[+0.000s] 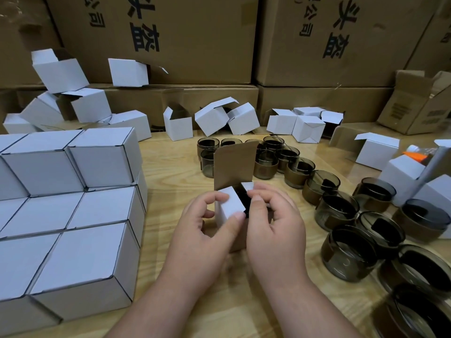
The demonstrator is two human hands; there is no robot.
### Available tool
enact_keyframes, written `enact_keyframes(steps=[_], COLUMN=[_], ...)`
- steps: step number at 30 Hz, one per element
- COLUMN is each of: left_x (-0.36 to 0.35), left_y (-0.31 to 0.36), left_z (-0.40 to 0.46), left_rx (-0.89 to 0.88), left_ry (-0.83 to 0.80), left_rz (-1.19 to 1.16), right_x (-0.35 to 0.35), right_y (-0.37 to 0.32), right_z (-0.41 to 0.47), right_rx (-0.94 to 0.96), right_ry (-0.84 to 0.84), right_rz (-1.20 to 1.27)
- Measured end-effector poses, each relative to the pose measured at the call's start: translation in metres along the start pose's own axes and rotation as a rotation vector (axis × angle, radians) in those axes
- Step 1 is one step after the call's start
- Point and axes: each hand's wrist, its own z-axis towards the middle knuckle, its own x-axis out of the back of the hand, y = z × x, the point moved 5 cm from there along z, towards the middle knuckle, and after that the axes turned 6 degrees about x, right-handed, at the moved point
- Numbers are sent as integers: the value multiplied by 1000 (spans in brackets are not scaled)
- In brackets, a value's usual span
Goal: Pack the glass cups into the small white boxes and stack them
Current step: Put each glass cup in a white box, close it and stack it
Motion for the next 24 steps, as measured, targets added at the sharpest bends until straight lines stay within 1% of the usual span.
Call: enact_keyframes(steps=[3, 7, 15, 22, 24], left_x=[2, 1, 5, 5, 5], left_y=[1, 1, 9, 15, 16], left_z=[1, 2, 0, -5, -5], left_rx=[-16, -37, -182, -268, -293], left_ry=[7, 20, 97, 100, 97], left_rz=[-62, -60, 12, -63, -47], right_x=[-1, -5, -6, -5, -5], right_y=[3, 11, 15, 16, 16], right_z=[0, -1, -2, -1, -1], right_rx=[-37, -82, -118, -132, -131], right_ry=[-31, -55, -28, -25, -28], right_rz=[-16, -16, 62, 102, 111])
